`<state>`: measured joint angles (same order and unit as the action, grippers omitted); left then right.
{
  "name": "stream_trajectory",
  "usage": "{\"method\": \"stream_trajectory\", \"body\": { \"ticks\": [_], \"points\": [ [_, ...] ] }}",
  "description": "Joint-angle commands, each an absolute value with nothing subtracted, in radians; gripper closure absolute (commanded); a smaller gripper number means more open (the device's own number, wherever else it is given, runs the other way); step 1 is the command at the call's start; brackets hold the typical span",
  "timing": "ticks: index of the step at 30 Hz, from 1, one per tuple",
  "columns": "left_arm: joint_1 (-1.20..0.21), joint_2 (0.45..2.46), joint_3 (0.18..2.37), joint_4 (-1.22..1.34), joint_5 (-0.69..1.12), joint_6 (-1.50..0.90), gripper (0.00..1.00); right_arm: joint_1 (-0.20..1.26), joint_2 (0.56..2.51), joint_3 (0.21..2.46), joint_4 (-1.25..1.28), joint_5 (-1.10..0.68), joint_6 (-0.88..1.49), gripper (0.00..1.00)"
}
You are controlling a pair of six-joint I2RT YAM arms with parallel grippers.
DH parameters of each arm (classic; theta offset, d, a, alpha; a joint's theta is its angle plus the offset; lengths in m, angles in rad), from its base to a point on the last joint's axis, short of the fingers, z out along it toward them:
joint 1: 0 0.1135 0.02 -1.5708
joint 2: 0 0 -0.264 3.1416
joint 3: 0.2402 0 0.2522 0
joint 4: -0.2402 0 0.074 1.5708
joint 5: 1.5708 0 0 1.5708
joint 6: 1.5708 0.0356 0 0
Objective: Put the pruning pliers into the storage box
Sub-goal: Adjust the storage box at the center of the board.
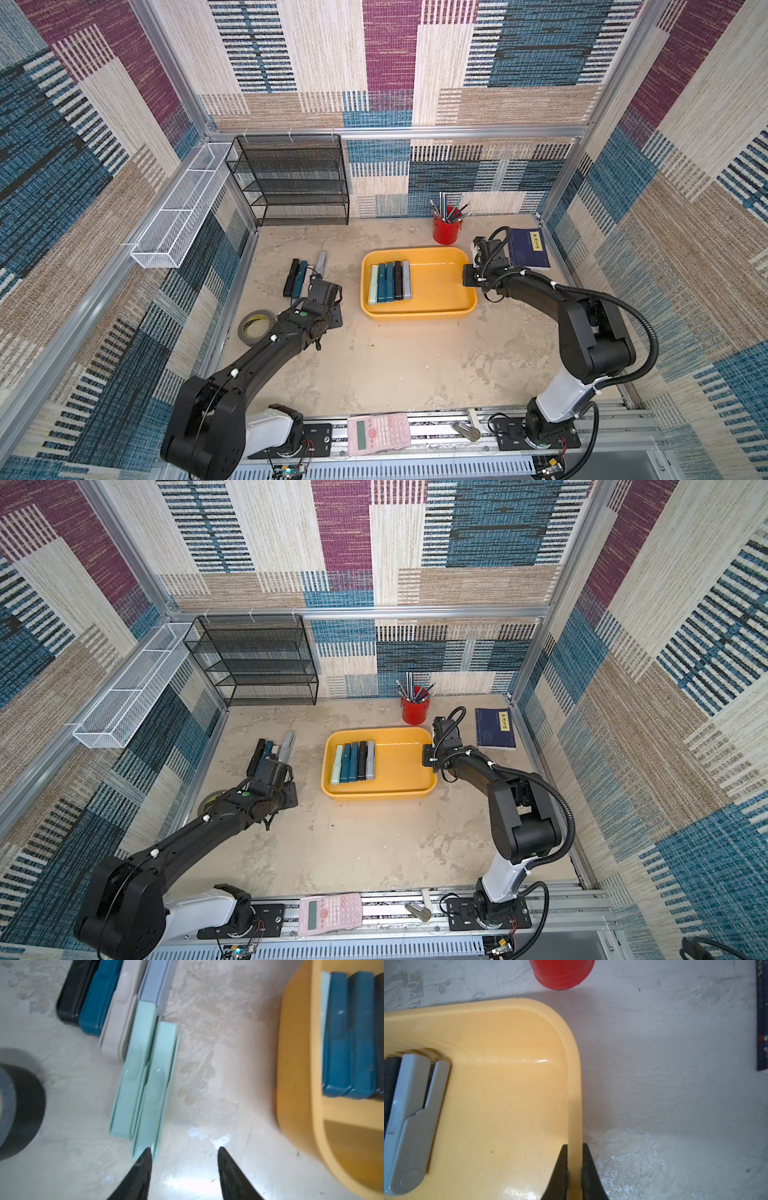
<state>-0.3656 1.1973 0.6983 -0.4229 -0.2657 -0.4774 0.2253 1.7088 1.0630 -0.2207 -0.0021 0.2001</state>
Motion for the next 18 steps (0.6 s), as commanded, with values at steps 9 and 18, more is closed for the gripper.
{"method": "stream_trajectory", "body": {
  "ticks": [9, 18],
  "points": [
    [-0.353, 1.169, 0.6, -0.462, -0.283, -0.546, 0.35, 0.226, 1.705, 1.058, -0.146, -0.082, 0.212, 0.98],
    [-0.288, 1.287, 0.614, -0.39, -0.227, -0.524, 0.39, 0.225, 1.703, 1.051, -0.138, -0.091, 0.224, 0.97]
  ]
}}
